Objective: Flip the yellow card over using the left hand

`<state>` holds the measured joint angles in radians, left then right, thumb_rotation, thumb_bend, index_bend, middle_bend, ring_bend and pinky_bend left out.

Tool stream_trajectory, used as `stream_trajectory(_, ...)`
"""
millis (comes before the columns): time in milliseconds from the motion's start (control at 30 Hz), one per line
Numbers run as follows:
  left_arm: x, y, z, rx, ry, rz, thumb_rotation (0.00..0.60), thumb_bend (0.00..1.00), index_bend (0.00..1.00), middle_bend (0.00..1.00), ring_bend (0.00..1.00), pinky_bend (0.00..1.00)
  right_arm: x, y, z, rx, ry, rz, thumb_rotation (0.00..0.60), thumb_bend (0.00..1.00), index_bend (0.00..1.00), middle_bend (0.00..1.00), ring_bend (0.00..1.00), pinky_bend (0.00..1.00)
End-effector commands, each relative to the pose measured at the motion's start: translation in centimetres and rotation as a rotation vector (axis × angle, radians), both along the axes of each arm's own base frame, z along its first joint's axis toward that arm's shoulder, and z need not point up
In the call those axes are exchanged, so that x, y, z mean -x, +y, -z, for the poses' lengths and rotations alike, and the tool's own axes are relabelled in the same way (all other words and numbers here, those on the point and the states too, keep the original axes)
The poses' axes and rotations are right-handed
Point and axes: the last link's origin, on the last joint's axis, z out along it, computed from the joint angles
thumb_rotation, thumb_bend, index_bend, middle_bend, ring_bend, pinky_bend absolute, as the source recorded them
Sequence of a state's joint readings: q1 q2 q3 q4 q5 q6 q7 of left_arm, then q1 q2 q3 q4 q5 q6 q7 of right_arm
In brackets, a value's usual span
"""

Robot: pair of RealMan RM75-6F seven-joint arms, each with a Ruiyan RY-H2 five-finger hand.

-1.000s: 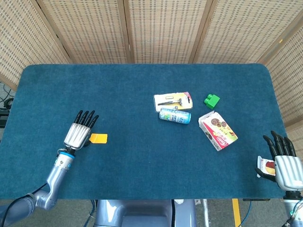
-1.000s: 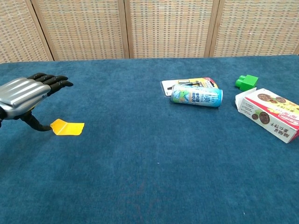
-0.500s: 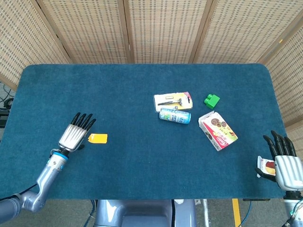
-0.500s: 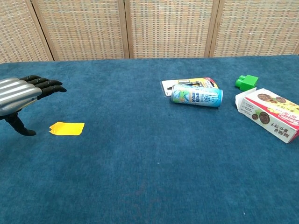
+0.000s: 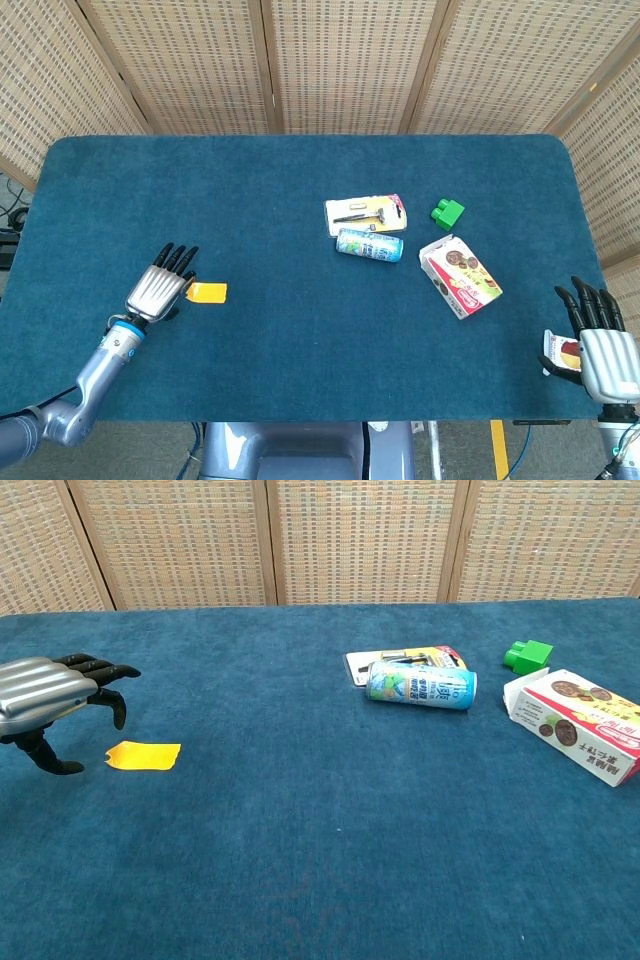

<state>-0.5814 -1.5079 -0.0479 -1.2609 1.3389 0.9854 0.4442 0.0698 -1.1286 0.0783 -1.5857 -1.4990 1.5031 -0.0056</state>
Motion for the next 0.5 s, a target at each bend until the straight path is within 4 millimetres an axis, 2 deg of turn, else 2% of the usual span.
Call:
stream_trajectory(33,-0.13,0.08,0.19,0.0,0.0,0.002,0.6,0.33,0.39,0.0,0.0,0.0,0.04,0.0,-0.04,0.002,-0.002,0.001,0.6,0.05,0.08,0.0,0.0,0.0)
stream_trajectory(133,-0.21,0.19,0.41,0.0,0.002,0.001,0.6,0.37,0.4,0.0,0.0,0.0,0.08,-0.05,-0.1,0.003,-0.002,0.001,0.6,0.05,0.08,0.0,0.0,0.0)
stream_trajectory(500,0.12,0.43,0.44,0.012,0.024,-0.008,0.6,0.36,0.4,0.0,0.0,0.0,0.13,-0.04,-0.15,0.004,-0.006,0.002,0.6,0.05,0.08,0.0,0.0,0.0)
